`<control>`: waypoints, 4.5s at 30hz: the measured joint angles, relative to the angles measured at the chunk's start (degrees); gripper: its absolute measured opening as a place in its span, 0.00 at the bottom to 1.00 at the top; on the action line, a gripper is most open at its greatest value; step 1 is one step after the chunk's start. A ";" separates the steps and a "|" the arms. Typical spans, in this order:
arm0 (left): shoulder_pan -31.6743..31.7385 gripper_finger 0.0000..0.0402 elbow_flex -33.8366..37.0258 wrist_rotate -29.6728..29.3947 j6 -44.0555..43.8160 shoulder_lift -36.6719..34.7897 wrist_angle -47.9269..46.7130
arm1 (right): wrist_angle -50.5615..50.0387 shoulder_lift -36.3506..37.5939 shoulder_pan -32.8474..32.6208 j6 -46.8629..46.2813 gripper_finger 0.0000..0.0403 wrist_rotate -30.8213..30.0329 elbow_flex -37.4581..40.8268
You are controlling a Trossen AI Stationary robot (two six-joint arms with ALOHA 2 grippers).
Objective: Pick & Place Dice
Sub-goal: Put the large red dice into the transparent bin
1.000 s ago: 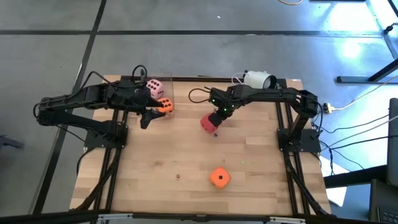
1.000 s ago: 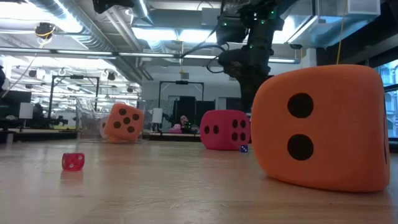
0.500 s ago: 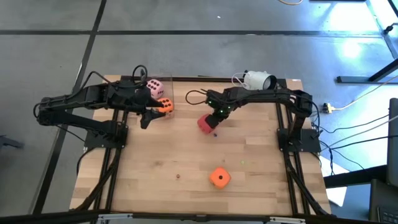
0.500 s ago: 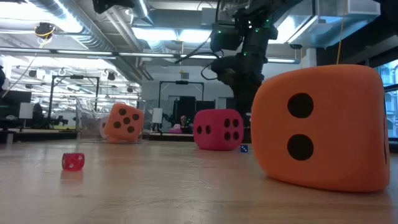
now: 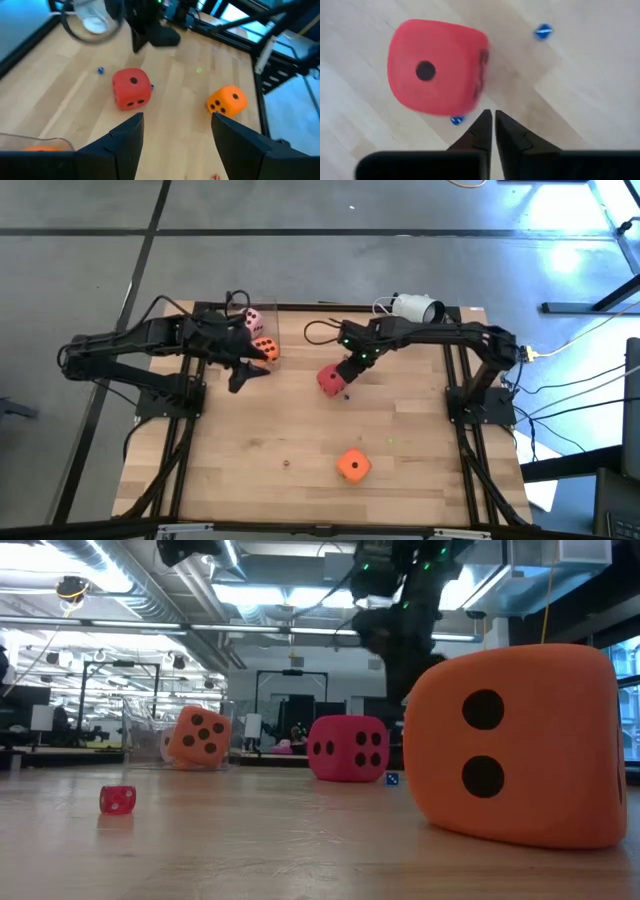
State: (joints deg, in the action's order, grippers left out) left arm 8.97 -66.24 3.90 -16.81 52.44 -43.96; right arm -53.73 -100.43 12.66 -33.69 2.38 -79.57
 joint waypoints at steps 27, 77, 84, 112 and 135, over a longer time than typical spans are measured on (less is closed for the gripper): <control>-12.00 0.68 -0.02 -5.94 33.97 29.67 19.76 | -9.32 27.40 -6.09 -8.04 0.47 -5.77 -0.04; -5.99 0.65 -0.25 -28.96 68.89 58.56 40.41 | -9.38 28.30 -17.19 -16.45 0.41 -10.52 -0.04; -5.92 0.37 -0.17 -27.01 66.35 59.30 39.69 | -9.38 28.29 -18.19 -16.70 0.41 -10.59 -0.04; -9.27 0.00 -0.09 -28.29 48.98 57.38 35.30 | -9.36 28.29 -18.18 -16.83 0.41 -12.03 -0.04; -8.44 0.00 0.24 -28.26 45.88 46.78 29.61 | -8.85 28.29 -18.18 -16.41 0.41 -12.03 -0.04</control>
State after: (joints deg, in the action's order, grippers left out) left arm 0.54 -66.00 -24.36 29.06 99.22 -14.35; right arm -62.57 -72.14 -5.52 -50.11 -9.65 -79.61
